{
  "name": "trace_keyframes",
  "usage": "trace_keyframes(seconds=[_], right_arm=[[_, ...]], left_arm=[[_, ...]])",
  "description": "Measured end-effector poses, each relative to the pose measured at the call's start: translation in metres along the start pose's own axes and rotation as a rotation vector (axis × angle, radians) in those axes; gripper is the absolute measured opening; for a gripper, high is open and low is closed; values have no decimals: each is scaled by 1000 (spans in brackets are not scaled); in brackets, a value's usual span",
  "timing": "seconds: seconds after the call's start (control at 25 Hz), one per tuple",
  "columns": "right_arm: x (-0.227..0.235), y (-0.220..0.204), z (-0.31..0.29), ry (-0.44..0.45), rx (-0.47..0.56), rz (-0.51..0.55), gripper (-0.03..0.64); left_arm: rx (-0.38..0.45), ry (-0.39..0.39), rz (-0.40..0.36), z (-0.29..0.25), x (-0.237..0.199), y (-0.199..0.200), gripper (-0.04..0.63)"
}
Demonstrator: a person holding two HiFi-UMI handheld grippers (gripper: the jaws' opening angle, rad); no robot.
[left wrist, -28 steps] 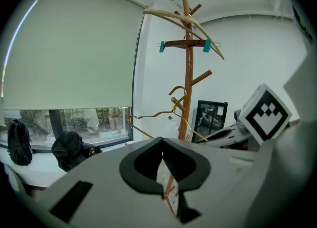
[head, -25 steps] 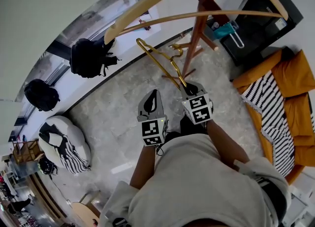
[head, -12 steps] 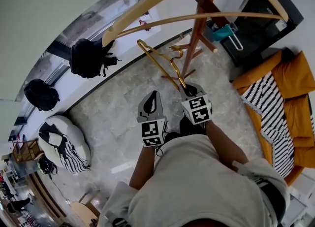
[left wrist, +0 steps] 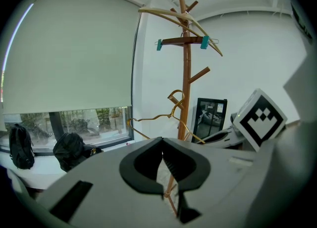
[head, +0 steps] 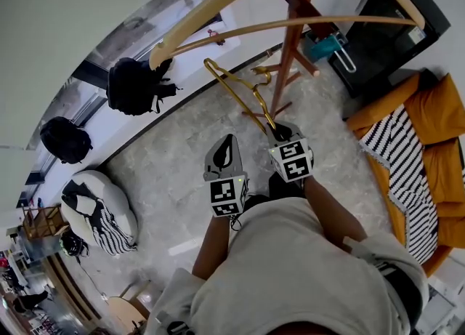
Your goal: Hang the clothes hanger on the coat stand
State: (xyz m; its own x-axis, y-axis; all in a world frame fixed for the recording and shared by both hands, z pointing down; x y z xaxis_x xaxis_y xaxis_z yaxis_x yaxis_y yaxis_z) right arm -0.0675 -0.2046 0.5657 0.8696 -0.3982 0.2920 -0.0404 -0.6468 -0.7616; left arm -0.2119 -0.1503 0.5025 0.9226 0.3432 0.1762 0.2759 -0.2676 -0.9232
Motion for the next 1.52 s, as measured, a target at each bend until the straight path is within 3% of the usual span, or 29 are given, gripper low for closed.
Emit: trace_keyframes(seconds=[1.52], right_arm=[[7, 0, -2, 56, -33, 17, 18]], left_arm=[[-32, 17, -17, 1, 22, 6, 11]])
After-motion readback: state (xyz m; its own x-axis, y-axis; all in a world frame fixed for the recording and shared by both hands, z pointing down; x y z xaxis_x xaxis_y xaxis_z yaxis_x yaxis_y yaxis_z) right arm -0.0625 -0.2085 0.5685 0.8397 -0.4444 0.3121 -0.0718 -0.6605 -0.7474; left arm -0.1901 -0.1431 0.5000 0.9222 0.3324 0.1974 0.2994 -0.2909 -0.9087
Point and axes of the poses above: the fingertips, and each gripper's own axes: z backward along the fingers, x to its right, y out of its top, the point moved 6 cm from there along z, backward along the fingers, and after that the axes turned 14 degrees about -z, right-handed, at the moved point
